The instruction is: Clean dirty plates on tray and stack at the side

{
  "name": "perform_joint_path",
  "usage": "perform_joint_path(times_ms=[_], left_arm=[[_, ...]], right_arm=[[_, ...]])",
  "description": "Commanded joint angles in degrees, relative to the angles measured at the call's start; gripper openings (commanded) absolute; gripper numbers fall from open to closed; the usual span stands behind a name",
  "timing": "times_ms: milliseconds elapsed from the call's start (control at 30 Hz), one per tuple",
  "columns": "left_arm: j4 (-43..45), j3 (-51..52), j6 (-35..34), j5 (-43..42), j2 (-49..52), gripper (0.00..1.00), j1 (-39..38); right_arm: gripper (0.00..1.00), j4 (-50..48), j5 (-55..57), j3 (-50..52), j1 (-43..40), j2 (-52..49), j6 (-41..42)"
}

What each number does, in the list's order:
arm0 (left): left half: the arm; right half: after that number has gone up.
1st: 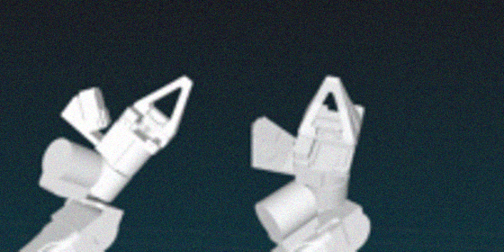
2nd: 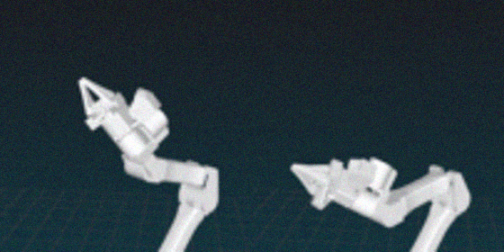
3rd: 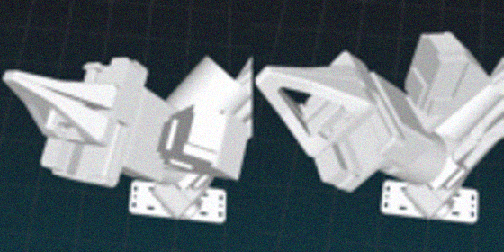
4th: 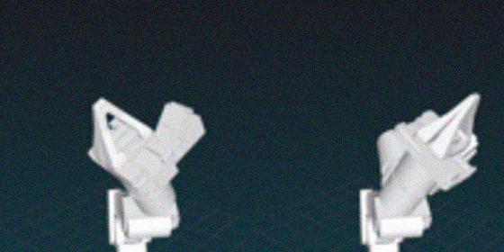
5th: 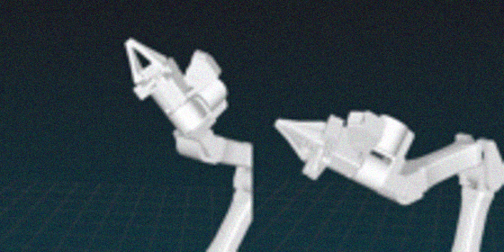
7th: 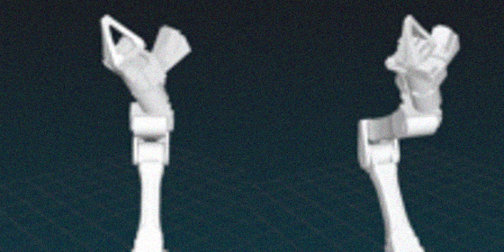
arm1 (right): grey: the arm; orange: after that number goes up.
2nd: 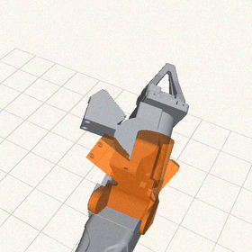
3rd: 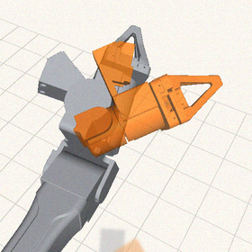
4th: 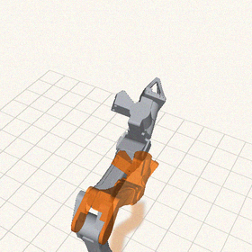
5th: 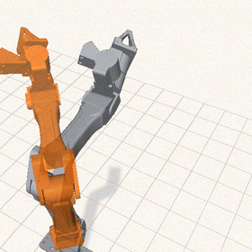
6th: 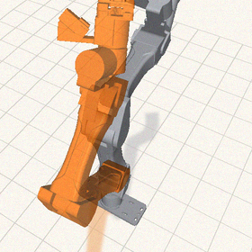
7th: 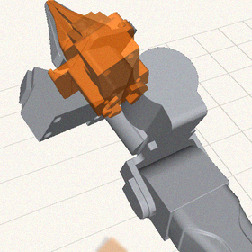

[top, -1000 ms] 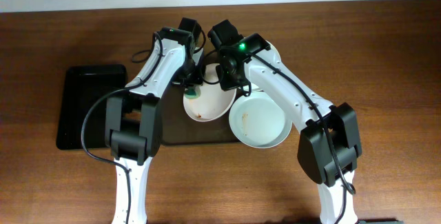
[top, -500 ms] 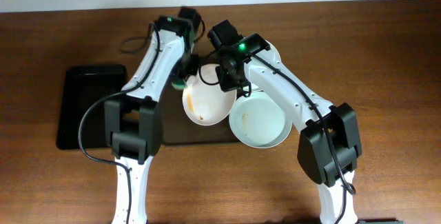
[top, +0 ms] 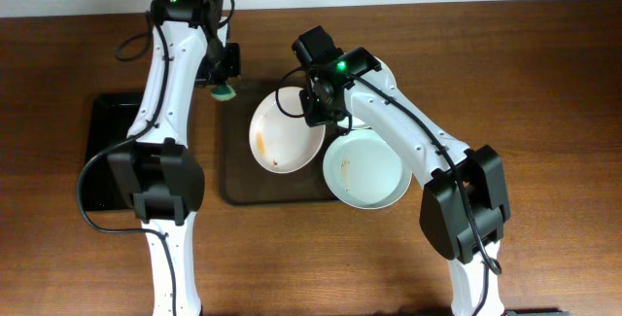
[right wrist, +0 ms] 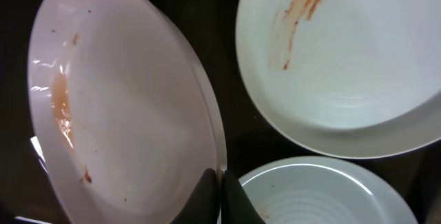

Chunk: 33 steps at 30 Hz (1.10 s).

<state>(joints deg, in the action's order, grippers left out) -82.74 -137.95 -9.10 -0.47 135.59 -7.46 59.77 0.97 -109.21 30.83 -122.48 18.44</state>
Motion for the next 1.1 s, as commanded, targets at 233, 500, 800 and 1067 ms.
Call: perform_joint_path(times_ms=[233, 500, 800, 1067], left_arm=[[2.2, -0.7, -0.7, -5.0, 0.4, 0.01, -0.7], [3.2, -0.7, -0.7, -6.4, 0.4, 0.01, -0.6], [3.7, -0.7, -0.7, -7.7, 0.4, 0.01, -0.6], [4.1, -0.7, -0.7, -7.7, 0.4, 0.01, -0.6]], right_arm=[[0.04, -0.5, -5.1, -0.4, 0.2, -3.8, 3.1], [0.15, 0.1, -5.4, -0.2, 0.4, -6.4, 3.1], [0.27, -3.1, -5.5, 4.5, 1.7, -8.2, 4.6], [0.25, -9.6, -5.3, 11.2, 1.8, -8.2, 7.5]])
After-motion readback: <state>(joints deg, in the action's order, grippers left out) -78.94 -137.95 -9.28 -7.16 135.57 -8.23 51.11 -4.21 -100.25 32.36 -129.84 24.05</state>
